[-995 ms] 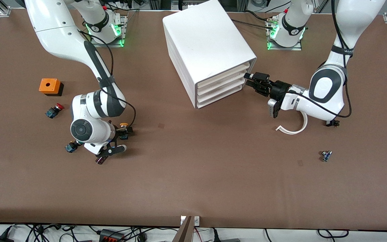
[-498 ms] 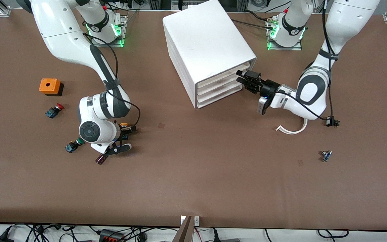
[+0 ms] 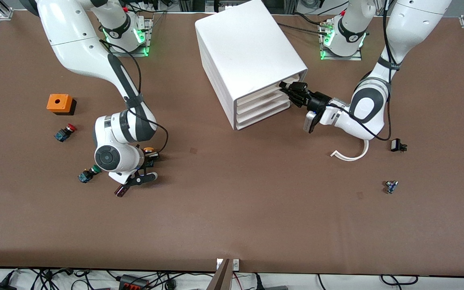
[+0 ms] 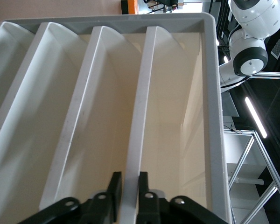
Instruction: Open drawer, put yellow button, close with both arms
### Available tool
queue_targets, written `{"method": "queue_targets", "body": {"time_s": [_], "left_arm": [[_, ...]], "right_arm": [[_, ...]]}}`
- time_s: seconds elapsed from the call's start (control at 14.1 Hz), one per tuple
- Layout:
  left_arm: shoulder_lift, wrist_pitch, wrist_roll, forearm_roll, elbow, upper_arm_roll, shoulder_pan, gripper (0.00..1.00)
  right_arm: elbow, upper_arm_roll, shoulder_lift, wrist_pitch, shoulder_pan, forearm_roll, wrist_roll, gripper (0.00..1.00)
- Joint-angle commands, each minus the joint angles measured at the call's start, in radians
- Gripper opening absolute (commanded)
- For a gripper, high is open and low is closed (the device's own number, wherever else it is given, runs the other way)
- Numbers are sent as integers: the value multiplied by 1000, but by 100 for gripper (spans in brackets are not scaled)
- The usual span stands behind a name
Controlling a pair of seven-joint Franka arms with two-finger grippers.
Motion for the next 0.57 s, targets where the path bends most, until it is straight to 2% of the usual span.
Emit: {"method": "queue_targets", "body": {"time_s": [0.0,0.21,0.43,0.5], "left_arm": [[-10,22,19,-24,-9,-2,2,4],[-10,22,3,-12,31,7,16,0],[34,25,-8,-1,111,31,19,1],[54,28,-10,35,152,45,19,1]], "right_arm": [[30,-4,-32,-5,6,15,-13,0],[110,-5,-73,-69,6,11,-12,0],[155,-4,-131,-102,10,15,-7,0],[170,-4,-153,-102,13,15,-7,0]]}}
